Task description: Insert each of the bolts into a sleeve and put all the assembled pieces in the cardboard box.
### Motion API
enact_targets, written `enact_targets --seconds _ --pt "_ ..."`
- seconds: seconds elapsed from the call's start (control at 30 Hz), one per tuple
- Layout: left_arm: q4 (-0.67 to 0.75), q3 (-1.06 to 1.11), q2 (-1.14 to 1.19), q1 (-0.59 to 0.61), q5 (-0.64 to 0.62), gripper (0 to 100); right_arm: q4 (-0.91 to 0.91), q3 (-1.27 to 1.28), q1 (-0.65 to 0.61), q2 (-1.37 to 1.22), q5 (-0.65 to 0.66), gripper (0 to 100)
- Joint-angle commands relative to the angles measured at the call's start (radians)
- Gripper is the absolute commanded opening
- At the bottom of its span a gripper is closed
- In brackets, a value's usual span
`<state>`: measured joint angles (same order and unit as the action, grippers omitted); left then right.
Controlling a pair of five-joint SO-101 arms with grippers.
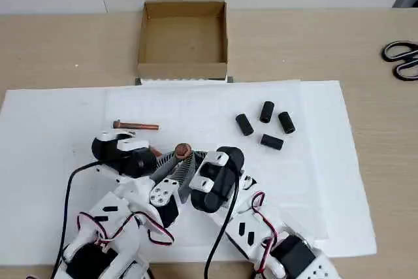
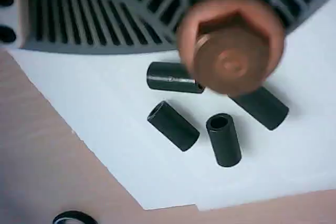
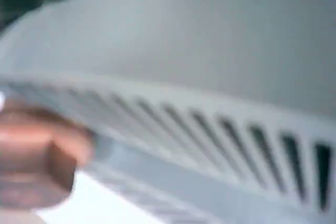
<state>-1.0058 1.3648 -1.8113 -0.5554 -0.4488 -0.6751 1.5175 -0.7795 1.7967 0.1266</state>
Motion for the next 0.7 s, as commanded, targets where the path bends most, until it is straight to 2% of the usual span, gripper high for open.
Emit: enact_targets --seconds 0.0,0.13,0.2,0.57,0.67 --pt "-0.038 0.012 -0.002 -0.011 0.008 3 0.027 -0.091 -0.001 0.015 0.009 0.2" --pt "-0.041 0.012 -0.002 -0.011 0.008 16 0.027 -0.087 -0.001 0.015 0.009 0.2" --pt "-0.043 0.012 0.000 -0.011 0.006 20 0.025 -0.087 -0.001 0.015 0.009 0.2" --pt "-0.038 -0.018 0.000 0.002 0.006 20 0.025 -0.048 -0.001 0.015 0.005 0.2" --pt "-0.020 -0.051 0.000 0.063 0.011 20 0.025 -0.026 -0.001 0.016 0.005 0.2"
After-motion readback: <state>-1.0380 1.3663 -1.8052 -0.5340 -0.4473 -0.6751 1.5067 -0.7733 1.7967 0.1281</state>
